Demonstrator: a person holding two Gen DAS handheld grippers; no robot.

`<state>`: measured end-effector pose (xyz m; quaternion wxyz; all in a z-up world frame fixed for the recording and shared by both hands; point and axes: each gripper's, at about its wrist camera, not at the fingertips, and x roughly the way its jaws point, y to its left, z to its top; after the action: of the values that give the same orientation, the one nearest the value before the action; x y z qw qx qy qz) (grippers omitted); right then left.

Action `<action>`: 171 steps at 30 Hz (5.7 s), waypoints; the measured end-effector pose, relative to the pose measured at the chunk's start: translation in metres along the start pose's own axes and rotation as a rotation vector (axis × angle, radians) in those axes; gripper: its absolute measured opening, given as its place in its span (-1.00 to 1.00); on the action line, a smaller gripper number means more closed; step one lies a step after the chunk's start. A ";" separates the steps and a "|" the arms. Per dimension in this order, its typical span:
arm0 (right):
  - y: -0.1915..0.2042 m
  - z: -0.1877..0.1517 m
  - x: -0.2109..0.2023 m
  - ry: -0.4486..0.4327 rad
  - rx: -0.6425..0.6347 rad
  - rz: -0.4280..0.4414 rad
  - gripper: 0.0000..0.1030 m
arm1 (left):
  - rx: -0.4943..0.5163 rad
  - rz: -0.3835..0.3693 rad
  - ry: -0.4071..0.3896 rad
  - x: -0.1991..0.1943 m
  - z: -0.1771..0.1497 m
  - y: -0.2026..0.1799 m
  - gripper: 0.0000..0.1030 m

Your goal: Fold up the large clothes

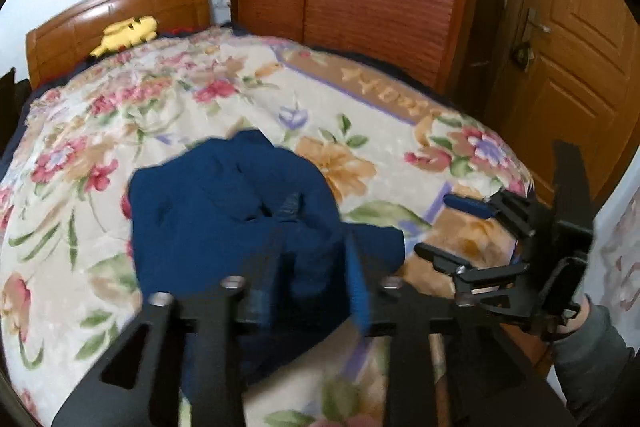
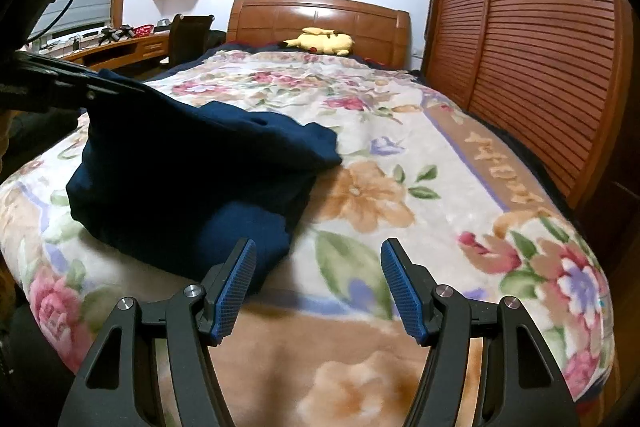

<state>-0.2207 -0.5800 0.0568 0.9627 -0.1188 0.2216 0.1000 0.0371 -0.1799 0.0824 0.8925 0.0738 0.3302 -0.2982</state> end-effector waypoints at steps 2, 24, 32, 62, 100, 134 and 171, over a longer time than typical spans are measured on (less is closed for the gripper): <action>-0.003 -0.002 -0.005 -0.012 -0.001 0.013 0.30 | -0.010 0.010 -0.039 -0.013 -0.001 0.007 -0.03; 0.045 0.071 -0.006 -0.159 -0.005 0.134 0.30 | -0.142 0.230 -0.090 -0.063 -0.108 0.122 0.55; 0.063 0.053 0.046 0.060 -0.081 0.168 0.30 | -0.154 0.218 -0.087 -0.067 -0.124 0.129 0.55; 0.030 0.037 0.042 -0.017 -0.148 0.084 -0.85 | -0.169 0.290 -0.081 -0.084 -0.135 0.104 0.55; -0.003 -0.001 0.002 0.188 0.184 -0.054 0.06 | -0.074 0.076 -0.075 0.055 -0.020 0.160 0.56; -0.027 -0.049 0.068 0.161 0.369 0.266 -0.37 | -0.264 0.081 0.209 0.214 0.030 0.220 -0.57; -0.315 -0.117 -0.076 0.053 0.338 -0.429 -0.84 | 0.151 -0.102 -0.082 0.255 0.186 -0.194 -0.68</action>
<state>-0.2581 -0.9228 0.0468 0.9619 -0.0031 0.2299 -0.1479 0.1795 -0.5213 0.0768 0.8809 0.1117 0.2736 -0.3698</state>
